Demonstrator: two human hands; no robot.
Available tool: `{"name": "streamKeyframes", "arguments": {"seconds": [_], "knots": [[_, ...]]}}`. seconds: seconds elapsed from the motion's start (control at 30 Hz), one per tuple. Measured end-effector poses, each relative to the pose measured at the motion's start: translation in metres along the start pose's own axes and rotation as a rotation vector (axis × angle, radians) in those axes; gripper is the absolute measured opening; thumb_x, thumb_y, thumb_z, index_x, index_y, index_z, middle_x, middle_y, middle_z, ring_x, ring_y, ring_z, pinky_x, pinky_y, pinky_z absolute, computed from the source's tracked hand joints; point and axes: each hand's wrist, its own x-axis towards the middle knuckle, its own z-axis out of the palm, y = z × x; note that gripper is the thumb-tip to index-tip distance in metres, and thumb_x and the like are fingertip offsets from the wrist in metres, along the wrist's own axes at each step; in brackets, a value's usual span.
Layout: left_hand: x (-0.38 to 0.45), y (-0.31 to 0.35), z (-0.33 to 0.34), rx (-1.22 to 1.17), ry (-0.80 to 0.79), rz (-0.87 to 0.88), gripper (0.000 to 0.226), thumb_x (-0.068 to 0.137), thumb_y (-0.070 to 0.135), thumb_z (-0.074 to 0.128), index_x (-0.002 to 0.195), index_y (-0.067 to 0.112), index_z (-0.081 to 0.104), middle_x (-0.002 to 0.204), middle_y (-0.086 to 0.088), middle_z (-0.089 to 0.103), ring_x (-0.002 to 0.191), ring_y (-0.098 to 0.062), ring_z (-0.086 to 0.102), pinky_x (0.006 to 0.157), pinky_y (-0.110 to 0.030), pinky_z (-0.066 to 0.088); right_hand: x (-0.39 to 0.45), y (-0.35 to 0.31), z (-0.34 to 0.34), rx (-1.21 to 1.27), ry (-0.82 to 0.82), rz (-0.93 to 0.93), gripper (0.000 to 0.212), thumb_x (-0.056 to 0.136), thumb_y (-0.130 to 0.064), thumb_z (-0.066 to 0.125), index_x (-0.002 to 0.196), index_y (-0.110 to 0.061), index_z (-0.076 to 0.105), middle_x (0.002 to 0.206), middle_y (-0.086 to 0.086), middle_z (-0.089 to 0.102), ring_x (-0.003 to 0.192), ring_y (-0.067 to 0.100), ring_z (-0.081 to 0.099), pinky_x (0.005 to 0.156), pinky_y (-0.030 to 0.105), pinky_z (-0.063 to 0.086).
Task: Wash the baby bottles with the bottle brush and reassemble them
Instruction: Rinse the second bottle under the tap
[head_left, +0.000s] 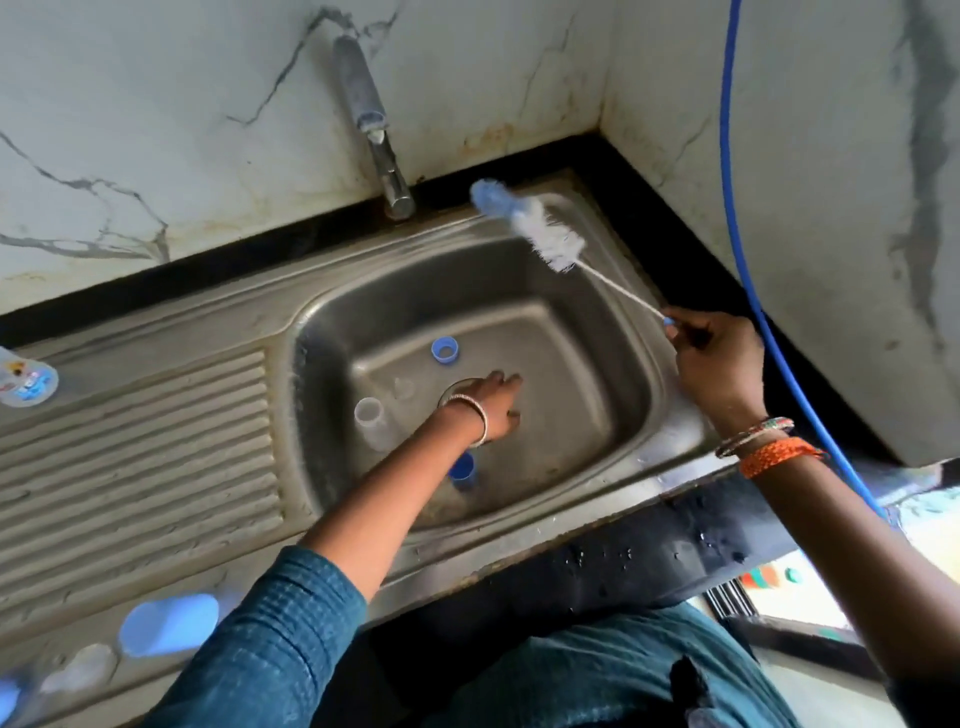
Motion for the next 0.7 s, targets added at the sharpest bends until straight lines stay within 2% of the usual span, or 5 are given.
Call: {"name": "streamKeyframes", "arguments": {"seconds": [0.13, 0.27, 0.4, 0.57, 0.7], "knots": [[0.025, 0.019, -0.049, -0.288, 0.222, 0.105, 0.041, 0.092, 0.019, 0.053, 0.13, 0.007, 0.046, 0.127, -0.016, 0.053, 0.113, -0.032, 0.053, 0.092, -0.031, 0.04, 0.013, 0.016, 0.007, -0.078, 0.232, 0.153, 0.03, 0.089, -0.024, 0.051, 0.112, -0.019, 0.07, 0.112, 0.008, 0.069, 0.111, 0.029, 0.059, 0.097, 0.035, 0.042], [0.027, 0.028, -0.07, -0.576, 0.362, 0.13, 0.028, 0.089, 0.006, 0.054, 0.117, 0.004, 0.057, 0.109, -0.013, 0.063, 0.09, -0.029, 0.06, 0.083, -0.027, 0.044, 0.022, 0.02, 0.007, -0.374, 0.292, 0.279, 0.028, 0.09, -0.019, 0.047, 0.109, -0.014, 0.068, 0.116, 0.017, 0.059, 0.114, 0.039, 0.047, 0.096, 0.044, 0.031], [0.014, 0.014, -0.063, -0.735, 0.444, 0.102, 0.023, 0.088, -0.004, 0.052, 0.11, -0.003, 0.06, 0.096, -0.006, 0.059, 0.081, -0.013, 0.054, 0.069, 0.0, 0.038, 0.013, 0.011, 0.011, -0.615, 0.284, 0.2, 0.038, 0.081, -0.02, 0.042, 0.107, 0.004, 0.056, 0.116, 0.028, 0.049, 0.113, 0.044, 0.043, 0.096, 0.053, 0.029], [-0.019, -0.047, -0.046, -0.988, 0.64, -0.16, 0.022, 0.089, -0.004, 0.049, 0.104, 0.004, 0.063, 0.094, 0.0, 0.061, 0.072, 0.01, 0.055, 0.067, -0.013, 0.046, -0.028, -0.035, 0.063, -0.616, -0.051, -0.262, 0.053, 0.077, -0.021, 0.058, 0.127, -0.007, 0.052, 0.137, 0.021, 0.041, 0.126, 0.04, 0.034, 0.103, 0.052, 0.026], [-0.054, -0.086, -0.024, -0.964, 0.8, -0.435, 0.018, 0.087, -0.005, 0.049, 0.098, -0.001, 0.064, 0.094, -0.016, 0.068, 0.081, -0.018, 0.061, 0.075, -0.026, 0.047, -0.056, -0.078, 0.142, -0.398, -0.573, -0.54, 0.046, 0.085, -0.018, 0.057, 0.131, -0.014, 0.052, 0.136, 0.014, 0.041, 0.125, 0.034, 0.037, 0.101, 0.042, 0.039]]}}
